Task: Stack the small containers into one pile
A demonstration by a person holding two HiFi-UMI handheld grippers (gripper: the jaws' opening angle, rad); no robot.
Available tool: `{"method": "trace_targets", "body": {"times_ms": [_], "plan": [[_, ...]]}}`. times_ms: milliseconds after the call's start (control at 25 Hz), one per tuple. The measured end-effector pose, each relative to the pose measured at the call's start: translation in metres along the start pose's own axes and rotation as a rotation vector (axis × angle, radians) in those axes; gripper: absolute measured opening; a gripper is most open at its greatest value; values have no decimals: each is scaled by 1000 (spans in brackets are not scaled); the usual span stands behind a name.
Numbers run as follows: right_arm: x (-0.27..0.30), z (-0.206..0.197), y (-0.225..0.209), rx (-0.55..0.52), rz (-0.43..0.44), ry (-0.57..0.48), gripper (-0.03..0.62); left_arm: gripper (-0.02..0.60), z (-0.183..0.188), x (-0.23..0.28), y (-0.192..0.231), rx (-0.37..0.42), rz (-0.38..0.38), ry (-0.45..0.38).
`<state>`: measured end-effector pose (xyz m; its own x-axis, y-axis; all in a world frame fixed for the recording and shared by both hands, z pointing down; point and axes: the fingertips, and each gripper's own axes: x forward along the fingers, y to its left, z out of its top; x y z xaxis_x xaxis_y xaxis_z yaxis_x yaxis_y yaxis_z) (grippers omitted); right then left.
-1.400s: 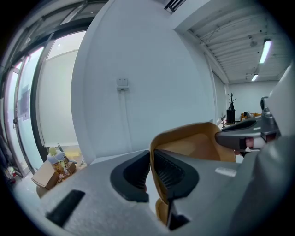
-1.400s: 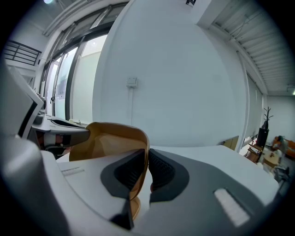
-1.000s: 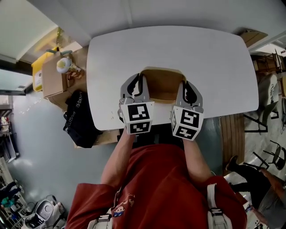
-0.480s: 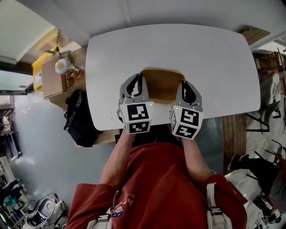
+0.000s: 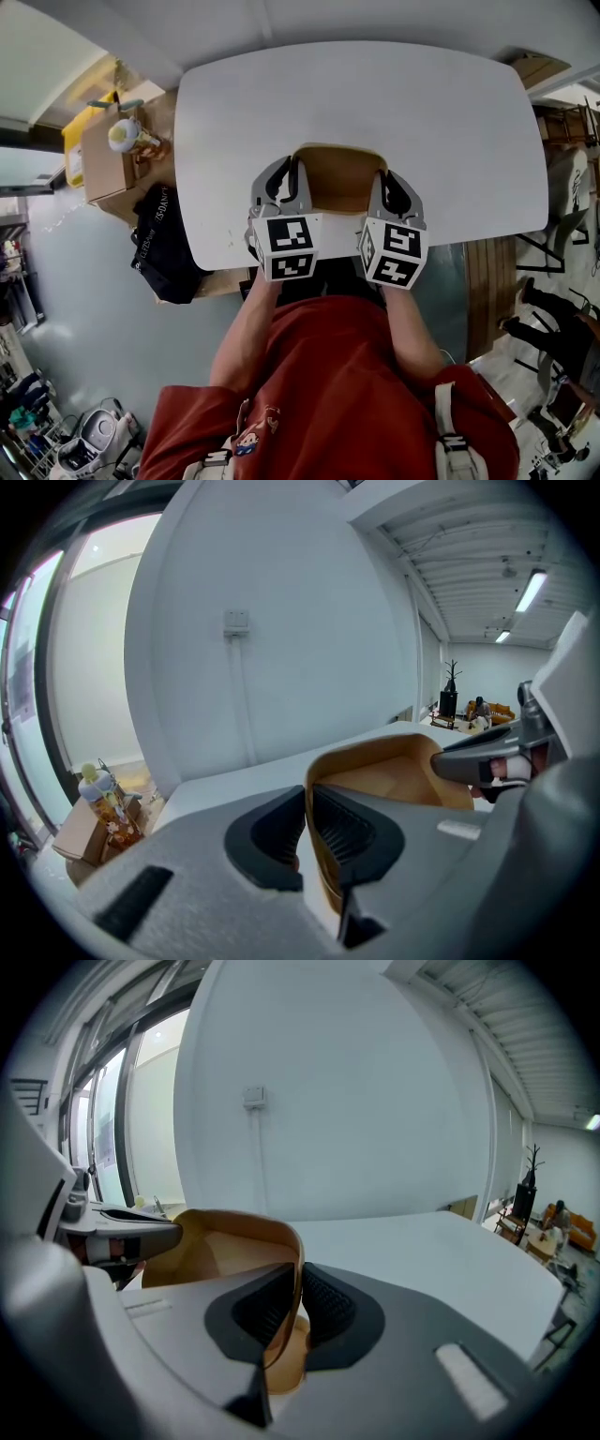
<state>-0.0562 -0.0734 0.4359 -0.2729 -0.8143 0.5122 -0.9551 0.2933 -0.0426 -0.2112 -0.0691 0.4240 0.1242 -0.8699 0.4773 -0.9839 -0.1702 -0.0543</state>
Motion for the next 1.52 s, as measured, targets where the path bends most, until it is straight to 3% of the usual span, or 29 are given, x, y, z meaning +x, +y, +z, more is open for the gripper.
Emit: {"method": "trace_targets", "body": {"times_ms": [440,1520], "plan": [[12,-37,5,20,46,176,31,34,-43,6,-3,-32,-26,139],[44,-87,-2,30,43,366,34,40,-90,44,-9,-1,-62,294]]}}
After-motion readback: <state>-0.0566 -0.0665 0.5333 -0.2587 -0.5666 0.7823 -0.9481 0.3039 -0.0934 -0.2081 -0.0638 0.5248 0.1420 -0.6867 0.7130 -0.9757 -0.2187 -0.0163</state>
